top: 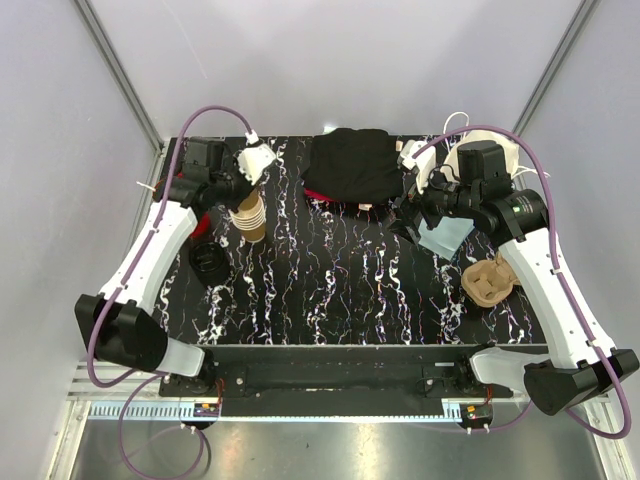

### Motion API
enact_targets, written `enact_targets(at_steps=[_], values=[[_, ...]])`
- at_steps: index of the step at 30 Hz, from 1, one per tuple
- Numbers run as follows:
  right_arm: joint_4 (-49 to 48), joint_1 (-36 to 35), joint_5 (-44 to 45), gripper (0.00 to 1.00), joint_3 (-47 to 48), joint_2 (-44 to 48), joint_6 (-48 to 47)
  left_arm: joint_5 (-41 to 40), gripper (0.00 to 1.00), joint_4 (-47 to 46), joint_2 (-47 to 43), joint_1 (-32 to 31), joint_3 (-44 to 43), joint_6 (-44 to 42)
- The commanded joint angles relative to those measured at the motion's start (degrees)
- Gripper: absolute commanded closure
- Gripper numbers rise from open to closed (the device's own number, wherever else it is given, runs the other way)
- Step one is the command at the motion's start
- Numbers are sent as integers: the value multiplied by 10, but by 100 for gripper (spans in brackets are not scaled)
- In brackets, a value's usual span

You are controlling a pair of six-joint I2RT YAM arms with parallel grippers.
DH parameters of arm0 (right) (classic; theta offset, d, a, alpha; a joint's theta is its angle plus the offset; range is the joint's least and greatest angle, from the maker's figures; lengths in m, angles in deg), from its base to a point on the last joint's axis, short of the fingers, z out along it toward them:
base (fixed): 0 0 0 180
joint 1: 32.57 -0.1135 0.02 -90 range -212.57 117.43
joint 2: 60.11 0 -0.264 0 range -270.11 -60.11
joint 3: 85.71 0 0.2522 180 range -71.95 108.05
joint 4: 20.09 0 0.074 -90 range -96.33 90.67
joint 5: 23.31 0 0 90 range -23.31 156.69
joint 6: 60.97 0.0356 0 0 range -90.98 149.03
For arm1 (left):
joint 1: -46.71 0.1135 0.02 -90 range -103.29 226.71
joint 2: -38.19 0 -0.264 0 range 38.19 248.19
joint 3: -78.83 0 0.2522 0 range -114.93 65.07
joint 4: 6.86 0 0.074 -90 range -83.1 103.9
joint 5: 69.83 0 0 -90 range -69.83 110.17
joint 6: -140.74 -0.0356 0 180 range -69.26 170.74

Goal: Pack the takeout coffee

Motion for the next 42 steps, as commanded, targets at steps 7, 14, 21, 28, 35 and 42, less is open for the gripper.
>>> enact_targets(at_steps=[7, 14, 21, 28, 35, 42], values=[[-34, -6, 19, 0, 19, -4, 12, -16, 100, -3, -66, -39, -61, -22], [-65, -5, 98, 0, 25, 6, 29, -7, 100, 4, -100, -115, -30, -18], [-101, -5, 205, 0, 29, 30, 48, -12, 100, -7, -93, -224, 18, -5], [-135, 10, 318, 0, 25, 56, 55, 3, 100, -25, -55, -286, 34, 7], [-149, 61, 319, 0, 14, 88, 69, -4, 100, -74, 4, -342, 48, 26], [-155, 75, 303, 0, -14, 108, 69, -1, 100, -77, 85, -373, 27, 28]])
